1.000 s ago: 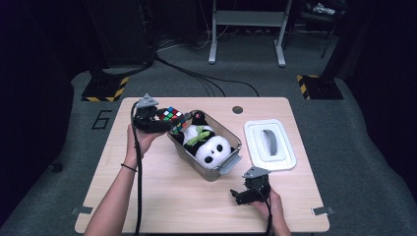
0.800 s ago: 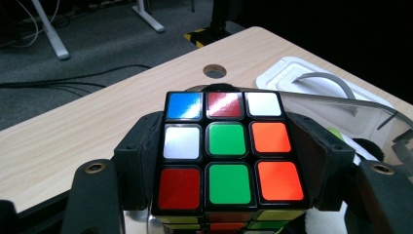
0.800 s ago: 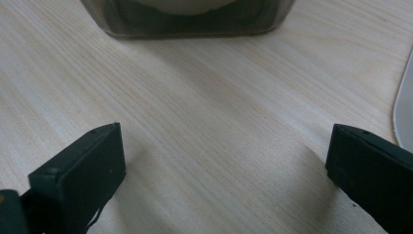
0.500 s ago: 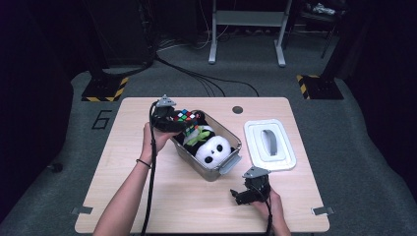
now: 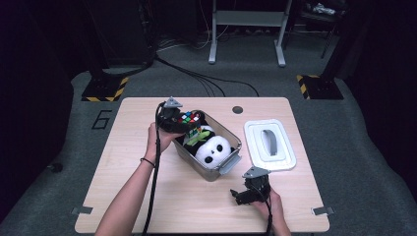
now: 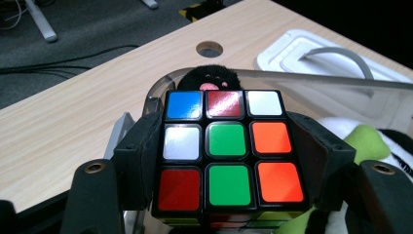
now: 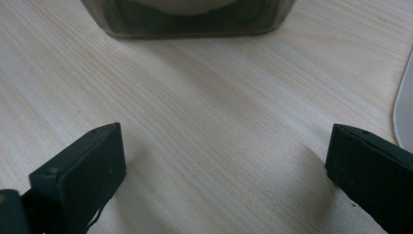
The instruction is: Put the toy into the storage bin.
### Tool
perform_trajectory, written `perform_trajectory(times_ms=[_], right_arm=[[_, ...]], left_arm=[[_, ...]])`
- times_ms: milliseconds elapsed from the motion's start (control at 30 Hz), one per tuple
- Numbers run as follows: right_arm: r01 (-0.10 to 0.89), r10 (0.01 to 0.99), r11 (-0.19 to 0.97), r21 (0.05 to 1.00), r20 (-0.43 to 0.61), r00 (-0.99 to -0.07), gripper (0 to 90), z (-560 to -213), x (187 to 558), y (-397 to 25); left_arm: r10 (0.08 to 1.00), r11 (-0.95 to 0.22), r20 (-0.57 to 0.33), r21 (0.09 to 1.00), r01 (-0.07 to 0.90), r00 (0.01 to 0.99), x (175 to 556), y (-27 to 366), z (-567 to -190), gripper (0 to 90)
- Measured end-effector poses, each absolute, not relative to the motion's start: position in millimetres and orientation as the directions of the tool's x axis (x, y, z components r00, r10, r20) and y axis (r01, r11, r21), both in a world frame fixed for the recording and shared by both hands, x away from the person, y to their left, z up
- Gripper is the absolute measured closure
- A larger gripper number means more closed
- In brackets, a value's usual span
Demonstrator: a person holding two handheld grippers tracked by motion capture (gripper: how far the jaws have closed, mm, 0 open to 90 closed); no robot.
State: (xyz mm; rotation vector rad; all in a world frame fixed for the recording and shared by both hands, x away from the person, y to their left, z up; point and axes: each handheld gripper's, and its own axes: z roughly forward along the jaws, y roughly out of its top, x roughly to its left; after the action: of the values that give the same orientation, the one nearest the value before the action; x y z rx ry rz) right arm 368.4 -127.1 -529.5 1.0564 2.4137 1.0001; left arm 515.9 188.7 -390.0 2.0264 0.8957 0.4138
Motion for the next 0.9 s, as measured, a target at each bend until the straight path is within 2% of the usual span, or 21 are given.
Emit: perform_trajectory(times_ms=[167, 333, 400, 500, 600, 667, 900], right_arm=[[0.511, 0.738, 0.482, 0.712, -0.014, -0.675, 0.3, -530, 368, -127], [0.509, 0.736, 0.484, 0.712, -0.016, -0.677, 0.4, -530, 369, -127], [0.51, 0.737, 0.482, 0.712, -0.015, -0.676, 0.4, -530, 369, -127], [0.51, 0.736, 0.483, 0.712, -0.015, -0.676, 0.4, -530, 369, -127], [0.508, 0.736, 0.484, 0.713, -0.017, -0.677, 0.4, -530, 369, -127], [0.508, 0.735, 0.485, 0.712, -0.017, -0.678, 0.5, -530, 369, -127], [0.509, 0.735, 0.484, 0.712, -0.016, -0.677, 0.6, -530, 369, -127]], left_arm=[[0.739, -0.411, 0.018, 0.804, 0.429, 0.674, 512, 187, -389, 31.2], [0.755, -0.379, 0.024, 0.831, 0.406, 0.655, 507, 190, -384, 30.1], [0.754, -0.386, 0.04, 0.835, 0.392, 0.655, 505, 191, -382, 32.2], [0.739, -0.414, 0.053, 0.822, 0.391, 0.672, 504, 189, -381, 41.5], [0.736, -0.429, 0.063, 0.813, 0.393, 0.674, 507, 189, -382, 43.5], [0.739, -0.425, 0.062, 0.815, 0.394, 0.67, 507, 189, -383, 48.1], [0.735, -0.463, 0.089, 0.79, 0.402, 0.672, 509, 184, -386, 47.7]])
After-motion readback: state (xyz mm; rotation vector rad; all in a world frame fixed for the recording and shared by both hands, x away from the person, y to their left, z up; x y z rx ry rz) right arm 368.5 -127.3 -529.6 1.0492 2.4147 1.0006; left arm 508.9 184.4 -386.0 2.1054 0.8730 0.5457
